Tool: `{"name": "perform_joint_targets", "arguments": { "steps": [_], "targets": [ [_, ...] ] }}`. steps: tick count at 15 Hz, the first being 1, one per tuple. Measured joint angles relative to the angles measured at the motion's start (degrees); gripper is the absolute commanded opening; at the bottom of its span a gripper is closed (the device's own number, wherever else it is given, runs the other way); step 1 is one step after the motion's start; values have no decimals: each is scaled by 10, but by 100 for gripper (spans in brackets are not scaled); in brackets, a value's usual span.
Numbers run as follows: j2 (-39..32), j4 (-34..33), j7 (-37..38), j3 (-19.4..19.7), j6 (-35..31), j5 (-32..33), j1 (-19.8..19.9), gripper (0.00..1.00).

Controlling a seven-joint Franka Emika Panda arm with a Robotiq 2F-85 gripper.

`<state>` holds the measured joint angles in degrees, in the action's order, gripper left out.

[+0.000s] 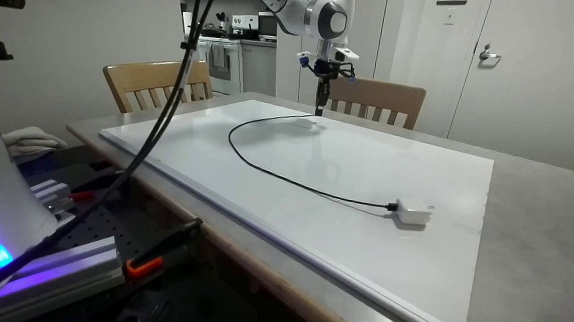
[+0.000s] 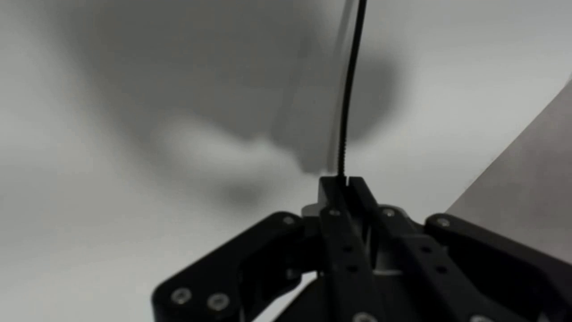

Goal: Straighten the charger

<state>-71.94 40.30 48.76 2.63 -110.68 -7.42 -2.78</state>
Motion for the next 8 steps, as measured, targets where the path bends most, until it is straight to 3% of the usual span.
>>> {"name": "perform_joint_targets", "arguments": {
  "steps": [8],
  "targets": [
    [-43,-82,-107,0,37,9,-27,2]
  ]
}}
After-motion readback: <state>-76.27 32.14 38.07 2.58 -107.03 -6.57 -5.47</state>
